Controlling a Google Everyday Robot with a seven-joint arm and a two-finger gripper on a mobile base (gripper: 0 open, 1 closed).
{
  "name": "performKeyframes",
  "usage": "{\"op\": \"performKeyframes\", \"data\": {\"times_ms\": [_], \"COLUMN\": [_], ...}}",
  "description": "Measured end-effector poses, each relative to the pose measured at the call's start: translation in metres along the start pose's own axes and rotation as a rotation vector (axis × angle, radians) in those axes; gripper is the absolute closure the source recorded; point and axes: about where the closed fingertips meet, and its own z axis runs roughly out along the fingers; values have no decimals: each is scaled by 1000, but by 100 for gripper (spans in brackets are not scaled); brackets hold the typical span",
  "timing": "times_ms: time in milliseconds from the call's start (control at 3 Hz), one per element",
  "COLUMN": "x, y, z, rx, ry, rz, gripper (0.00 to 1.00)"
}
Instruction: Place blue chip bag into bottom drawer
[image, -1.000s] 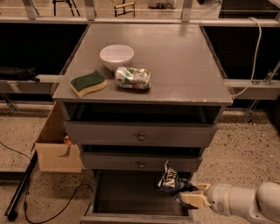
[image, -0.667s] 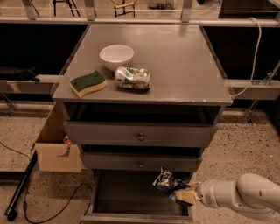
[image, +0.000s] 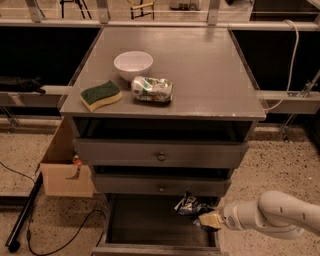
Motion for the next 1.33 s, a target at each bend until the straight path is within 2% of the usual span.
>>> {"op": "performKeyframes", "data": {"times_ms": [333,667,1333], "x": [0,2,6], "y": [5,12,10], "z": [4,21,57], "rx": [-7,-36,-93], "ry": [1,7,16], "rz": [-4,3,51], "gripper": [100,100,100]}}
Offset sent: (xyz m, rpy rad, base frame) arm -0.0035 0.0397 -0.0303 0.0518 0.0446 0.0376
